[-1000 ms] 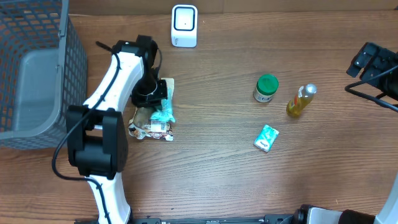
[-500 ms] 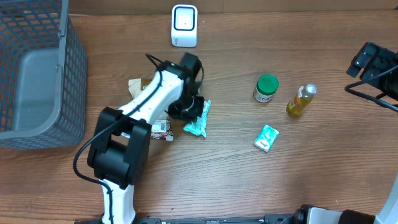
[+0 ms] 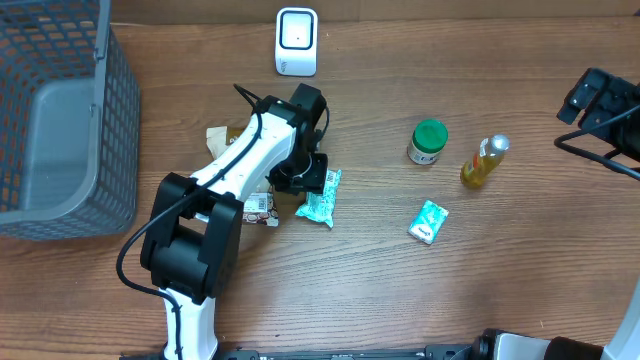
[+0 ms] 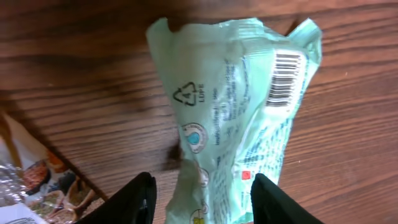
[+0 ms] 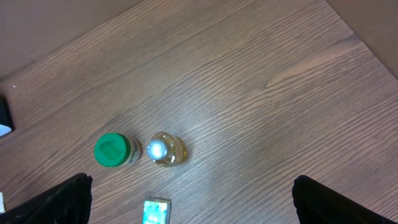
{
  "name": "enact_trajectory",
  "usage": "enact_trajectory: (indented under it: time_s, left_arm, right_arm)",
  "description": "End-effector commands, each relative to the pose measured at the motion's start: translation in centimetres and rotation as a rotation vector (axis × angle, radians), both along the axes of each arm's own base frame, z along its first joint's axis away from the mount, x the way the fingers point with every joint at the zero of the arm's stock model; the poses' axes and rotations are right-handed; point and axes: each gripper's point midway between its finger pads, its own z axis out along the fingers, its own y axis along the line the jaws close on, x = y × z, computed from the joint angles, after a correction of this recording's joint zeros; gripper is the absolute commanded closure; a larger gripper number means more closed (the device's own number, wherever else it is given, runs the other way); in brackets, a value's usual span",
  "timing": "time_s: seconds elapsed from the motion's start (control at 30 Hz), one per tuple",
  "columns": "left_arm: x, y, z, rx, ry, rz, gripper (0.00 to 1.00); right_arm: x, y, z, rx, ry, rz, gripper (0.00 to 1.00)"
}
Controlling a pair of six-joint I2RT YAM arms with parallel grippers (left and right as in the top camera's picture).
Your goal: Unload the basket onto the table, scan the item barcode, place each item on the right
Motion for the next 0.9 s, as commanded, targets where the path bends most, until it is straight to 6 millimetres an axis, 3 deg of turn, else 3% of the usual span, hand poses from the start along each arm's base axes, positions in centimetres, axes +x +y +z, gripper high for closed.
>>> enact_trajectory:
  time_s: [0.0, 0.37, 0.87]
  left_arm:
    - [1.0, 0.3, 1.2, 0.009, -0.053, 0.008, 0.51]
    - [-0.6, 1.1, -0.7, 0.034, -0.005, 0.022, 0.62]
    - [-2.4, 1.0, -0.4, 0.017, 0.077, 0.022, 0.57]
  right_arm:
    - [0.0, -0.1, 0.1, -0.005, -0.003, 0.000, 0.00]
    - [0.0, -0.1, 0.1, -0.006, -0.003, -0.001, 0.00]
    - [0.0, -0.1, 0.1, -0.005, -0.003, 0.000, 0.00]
